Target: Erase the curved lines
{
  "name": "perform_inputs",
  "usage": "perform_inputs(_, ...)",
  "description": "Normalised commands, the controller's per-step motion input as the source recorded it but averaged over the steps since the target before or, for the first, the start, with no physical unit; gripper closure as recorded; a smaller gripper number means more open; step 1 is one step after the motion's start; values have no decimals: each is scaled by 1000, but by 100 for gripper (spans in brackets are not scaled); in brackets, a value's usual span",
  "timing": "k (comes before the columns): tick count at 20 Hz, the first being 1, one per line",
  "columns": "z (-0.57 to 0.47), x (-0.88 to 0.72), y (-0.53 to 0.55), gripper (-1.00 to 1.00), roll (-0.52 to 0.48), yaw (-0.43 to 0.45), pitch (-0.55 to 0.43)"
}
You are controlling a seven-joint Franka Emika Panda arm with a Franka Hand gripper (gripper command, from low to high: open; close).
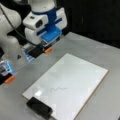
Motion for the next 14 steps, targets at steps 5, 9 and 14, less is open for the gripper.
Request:
perform_inputs(5, -30, 69, -5, -100, 161, 110, -27)
perform_inputs(9, -75, 77, -48, -100, 32, 36, -107)
perform_inputs(14, -77, -9, -103, -100, 5, 30, -78)
